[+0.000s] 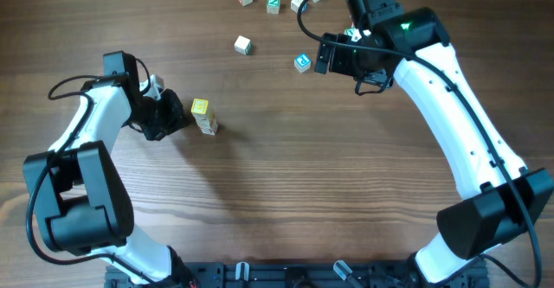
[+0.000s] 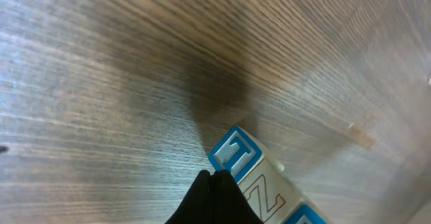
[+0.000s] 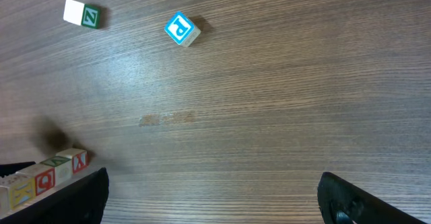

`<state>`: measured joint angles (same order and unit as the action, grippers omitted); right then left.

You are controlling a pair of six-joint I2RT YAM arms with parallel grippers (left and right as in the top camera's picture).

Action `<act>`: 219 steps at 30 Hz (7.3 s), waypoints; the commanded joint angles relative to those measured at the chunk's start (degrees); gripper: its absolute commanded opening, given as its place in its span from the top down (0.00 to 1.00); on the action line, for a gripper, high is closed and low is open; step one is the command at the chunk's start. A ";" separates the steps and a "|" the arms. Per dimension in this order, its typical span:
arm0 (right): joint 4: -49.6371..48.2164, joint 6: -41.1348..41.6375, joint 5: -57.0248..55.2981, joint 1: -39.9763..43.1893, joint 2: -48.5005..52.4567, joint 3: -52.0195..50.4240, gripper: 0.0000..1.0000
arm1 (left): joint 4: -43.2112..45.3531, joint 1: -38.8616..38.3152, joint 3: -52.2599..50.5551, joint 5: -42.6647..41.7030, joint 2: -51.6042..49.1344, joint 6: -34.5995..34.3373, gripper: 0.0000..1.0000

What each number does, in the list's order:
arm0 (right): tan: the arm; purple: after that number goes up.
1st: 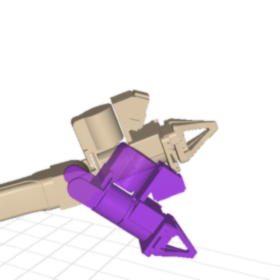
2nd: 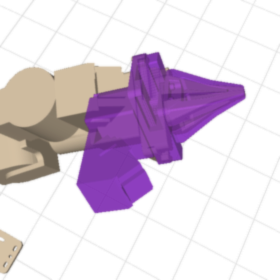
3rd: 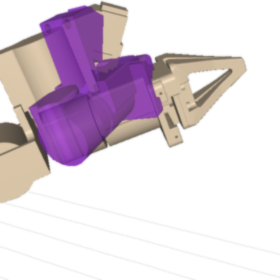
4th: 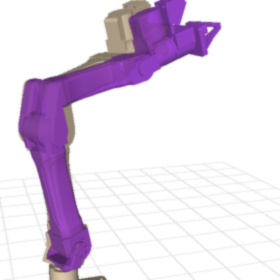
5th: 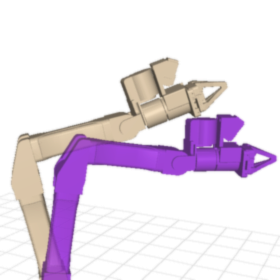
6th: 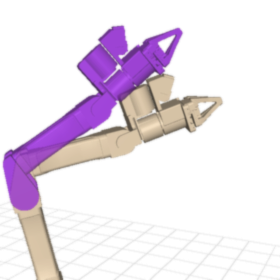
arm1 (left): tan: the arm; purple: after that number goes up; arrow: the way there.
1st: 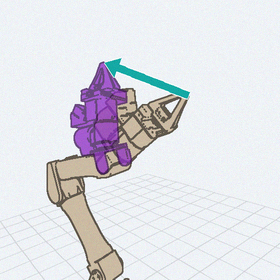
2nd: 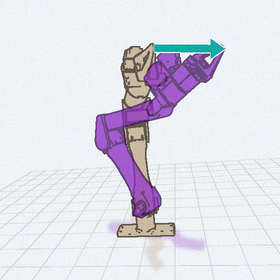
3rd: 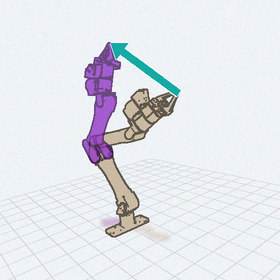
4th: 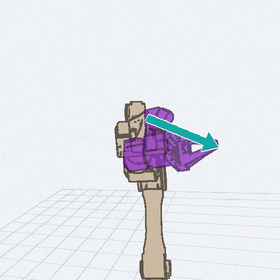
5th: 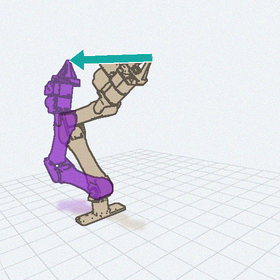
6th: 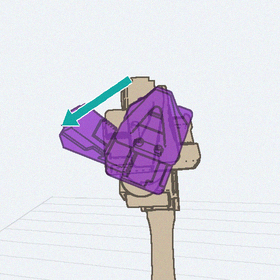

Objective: Form a tower

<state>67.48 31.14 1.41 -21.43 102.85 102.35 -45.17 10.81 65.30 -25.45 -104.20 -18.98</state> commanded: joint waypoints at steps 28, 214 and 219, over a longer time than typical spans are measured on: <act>0.11 -1.16 -0.83 0.17 -0.09 -0.44 0.00 | -3.72 -0.09 -0.48 -6.10 -0.17 -17.75 0.96; -0.98 3.34 -3.15 0.13 -0.04 -0.48 0.01 | -4.90 0.90 -0.48 -8.61 -0.17 -14.49 0.96; -1.01 3.34 -3.15 0.13 -0.04 -0.48 0.01 | -4.96 0.90 -0.48 -8.63 -0.17 -14.49 0.96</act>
<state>66.41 33.80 -0.30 -21.43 102.85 102.35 -49.93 11.68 65.19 -32.95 -104.20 -34.57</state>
